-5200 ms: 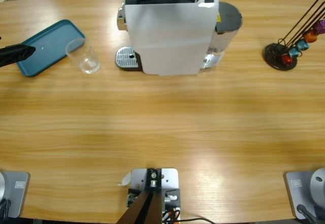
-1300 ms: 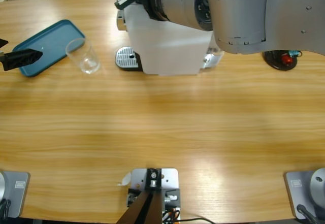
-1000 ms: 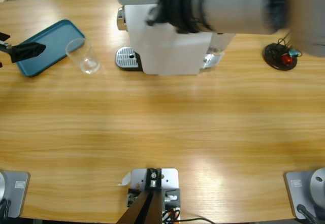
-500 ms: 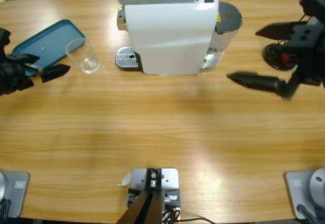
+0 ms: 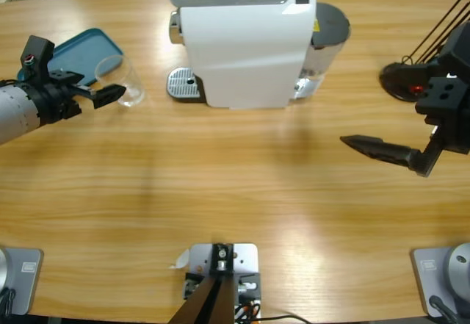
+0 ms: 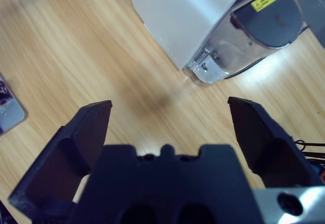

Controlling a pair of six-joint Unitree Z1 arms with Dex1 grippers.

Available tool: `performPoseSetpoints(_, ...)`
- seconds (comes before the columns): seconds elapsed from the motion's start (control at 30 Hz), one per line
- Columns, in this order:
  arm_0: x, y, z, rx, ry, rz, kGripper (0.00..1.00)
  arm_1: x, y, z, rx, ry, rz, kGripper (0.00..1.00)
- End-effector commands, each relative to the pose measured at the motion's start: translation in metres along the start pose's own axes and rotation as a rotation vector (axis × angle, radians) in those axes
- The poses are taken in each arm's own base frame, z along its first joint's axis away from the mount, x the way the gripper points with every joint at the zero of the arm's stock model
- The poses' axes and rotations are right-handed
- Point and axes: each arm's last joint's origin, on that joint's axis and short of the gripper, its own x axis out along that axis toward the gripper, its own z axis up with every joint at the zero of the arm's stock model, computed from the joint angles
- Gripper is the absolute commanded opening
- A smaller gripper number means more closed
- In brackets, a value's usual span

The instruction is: Pour coffee

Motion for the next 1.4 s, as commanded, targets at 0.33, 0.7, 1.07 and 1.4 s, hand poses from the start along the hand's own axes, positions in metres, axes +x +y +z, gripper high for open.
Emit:
performPoseSetpoints(0.33,0.045,0.007,-0.011,-0.030,0.016,-0.016,0.982,0.000,0.001,-0.016,0.001,0.000,0.007,1.000)
performPoseSetpoints(0.7,0.054,0.012,-0.022,-0.029,0.022,-0.011,0.755,0.002,0.002,-0.018,0.005,-0.011,0.004,1.000)
performPoseSetpoints(1.07,0.056,0.010,-0.033,0.011,0.015,-0.059,0.485,-0.002,0.001,-0.020,0.008,-0.020,0.000,1.000)
performPoseSetpoints(1.4,0.040,0.000,-0.005,0.062,-0.181,-0.232,0.485,-0.006,0.000,-0.021,0.013,-0.032,-0.009,1.000)
